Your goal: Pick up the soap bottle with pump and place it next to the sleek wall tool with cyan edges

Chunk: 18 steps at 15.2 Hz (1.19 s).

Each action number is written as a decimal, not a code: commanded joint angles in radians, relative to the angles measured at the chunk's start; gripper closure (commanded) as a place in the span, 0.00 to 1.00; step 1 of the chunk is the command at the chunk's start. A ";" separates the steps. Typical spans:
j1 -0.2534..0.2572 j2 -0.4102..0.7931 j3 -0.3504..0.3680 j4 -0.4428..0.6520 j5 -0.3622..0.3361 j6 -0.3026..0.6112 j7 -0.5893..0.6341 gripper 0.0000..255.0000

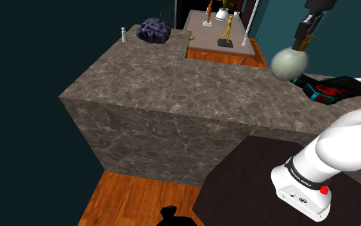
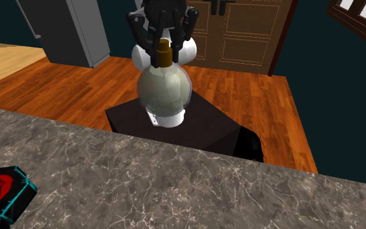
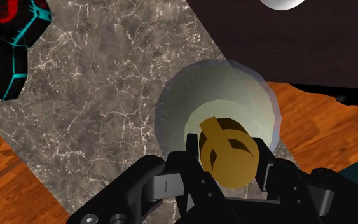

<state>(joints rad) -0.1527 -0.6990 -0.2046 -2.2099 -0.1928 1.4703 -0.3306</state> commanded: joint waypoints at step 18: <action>-0.099 -0.018 -0.376 0.116 -0.256 -0.020 -0.437 1.00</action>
<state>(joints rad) -0.2503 -0.7265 -0.5584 -2.1142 -0.4375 1.4520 -0.7394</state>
